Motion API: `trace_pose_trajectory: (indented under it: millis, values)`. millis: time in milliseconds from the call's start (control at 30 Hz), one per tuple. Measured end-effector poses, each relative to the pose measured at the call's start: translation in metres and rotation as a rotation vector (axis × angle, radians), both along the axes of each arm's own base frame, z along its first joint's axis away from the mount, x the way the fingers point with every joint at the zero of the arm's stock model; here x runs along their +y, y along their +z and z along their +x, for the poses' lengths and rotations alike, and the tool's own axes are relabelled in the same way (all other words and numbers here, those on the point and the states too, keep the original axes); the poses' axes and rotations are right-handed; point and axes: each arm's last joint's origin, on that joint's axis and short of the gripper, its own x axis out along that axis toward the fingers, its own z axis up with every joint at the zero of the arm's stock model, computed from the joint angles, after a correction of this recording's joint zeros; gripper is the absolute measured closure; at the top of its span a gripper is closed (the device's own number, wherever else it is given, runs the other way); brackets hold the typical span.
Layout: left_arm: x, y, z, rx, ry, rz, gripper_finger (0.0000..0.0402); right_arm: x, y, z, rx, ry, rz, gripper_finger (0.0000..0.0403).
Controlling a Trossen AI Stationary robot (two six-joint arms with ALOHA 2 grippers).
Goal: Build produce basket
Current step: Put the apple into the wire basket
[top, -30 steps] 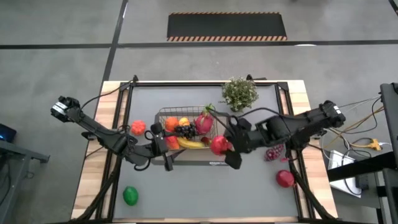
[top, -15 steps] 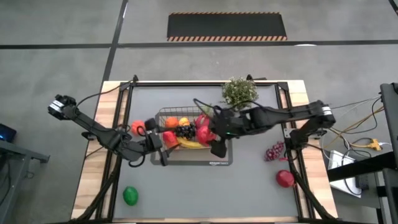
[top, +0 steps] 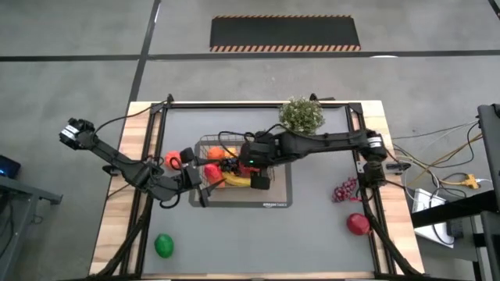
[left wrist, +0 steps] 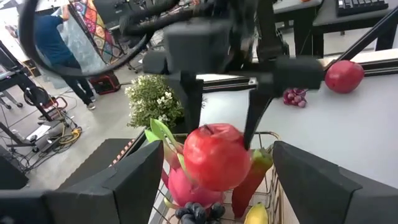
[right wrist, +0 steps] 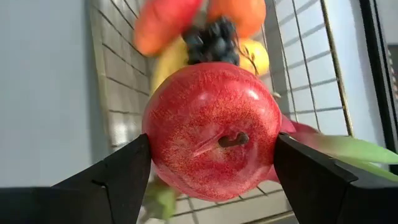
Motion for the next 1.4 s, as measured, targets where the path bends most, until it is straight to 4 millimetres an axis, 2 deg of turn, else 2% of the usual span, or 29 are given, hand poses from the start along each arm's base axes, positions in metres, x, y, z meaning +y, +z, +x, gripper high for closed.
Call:
trace_pose_trajectory:
  millis: [233, 433, 867, 1200, 1400]
  values:
    - [0.001, -0.001, -0.002, -0.005, 0.0, -0.002, 0.0118, -0.004, -0.022, 0.014, 0.105, 0.124, 0.041, 0.0107]
    - [0.001, -0.002, -0.002, -0.001, 0.0, 0.0, 0.0118, -0.011, -0.035, 0.02, 0.147, 0.218, 0.001, 0.0107]
    - [0.001, -0.003, -0.002, 0.003, -0.002, 0.008, 0.0118, -0.017, -0.052, 0.022, 0.163, 0.237, -0.009, 0.0106]
    - [0.001, -0.003, -0.002, 0.003, -0.002, 0.009, 0.0118, -0.017, -0.06, 0.022, 0.164, 0.222, -0.008, 0.0038]
    - [0.001, -0.003, -0.002, 0.004, -0.002, 0.009, 0.0118, -0.017, -0.055, 0.021, 0.154, 0.217, -0.009, 0.0033]
